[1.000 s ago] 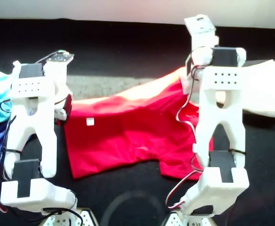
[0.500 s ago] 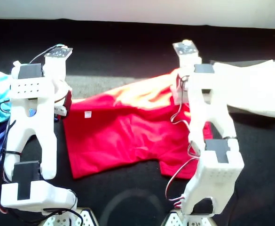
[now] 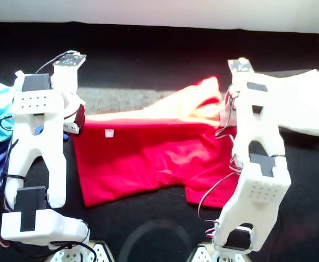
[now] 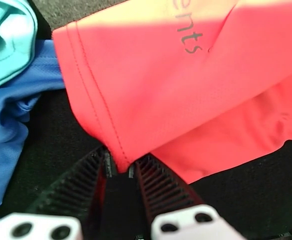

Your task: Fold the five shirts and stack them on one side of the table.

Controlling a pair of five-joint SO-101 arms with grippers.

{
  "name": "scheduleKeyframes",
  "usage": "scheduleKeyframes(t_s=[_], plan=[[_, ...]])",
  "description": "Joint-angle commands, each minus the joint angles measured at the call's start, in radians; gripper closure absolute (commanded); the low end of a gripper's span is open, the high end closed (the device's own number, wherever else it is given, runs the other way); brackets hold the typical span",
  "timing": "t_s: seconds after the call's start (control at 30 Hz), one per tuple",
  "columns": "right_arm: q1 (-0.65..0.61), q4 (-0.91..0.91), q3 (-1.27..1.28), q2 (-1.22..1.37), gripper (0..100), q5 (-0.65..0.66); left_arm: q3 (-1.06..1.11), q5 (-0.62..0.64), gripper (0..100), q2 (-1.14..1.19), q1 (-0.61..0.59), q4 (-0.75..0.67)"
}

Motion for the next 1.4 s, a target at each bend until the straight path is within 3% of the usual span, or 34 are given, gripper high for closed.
scheduleKeyframes(t_s=[0.0,0.23,0.43,0.67,0.9,1.17,1.37], plan=[[0.024,0.068,-0.087,-0.177,99.2,-0.002,-0.039,-0.008,99,-0.047,0.010,0.000],[0.024,0.269,-0.093,-0.427,99.2,0.005,-0.028,-0.009,99,-0.047,0.010,0.133],[0.024,0.380,0.007,-0.518,99.2,0.089,-0.016,-0.009,99,-0.047,0.010,0.178],[0.025,0.220,0.467,-0.754,99.2,0.176,0.151,-0.068,99,-0.048,0.005,0.160],[0.031,0.041,0.880,-1.017,99.2,0.233,0.320,-0.100,99,-0.048,0.005,0.048],[0.031,0.157,0.912,-1.078,99.2,0.267,0.453,-0.100,99,-0.085,0.005,-0.009],[0.073,0.257,0.832,-1.078,99.2,0.318,0.545,-0.101,99,-0.326,0.012,0.000]])
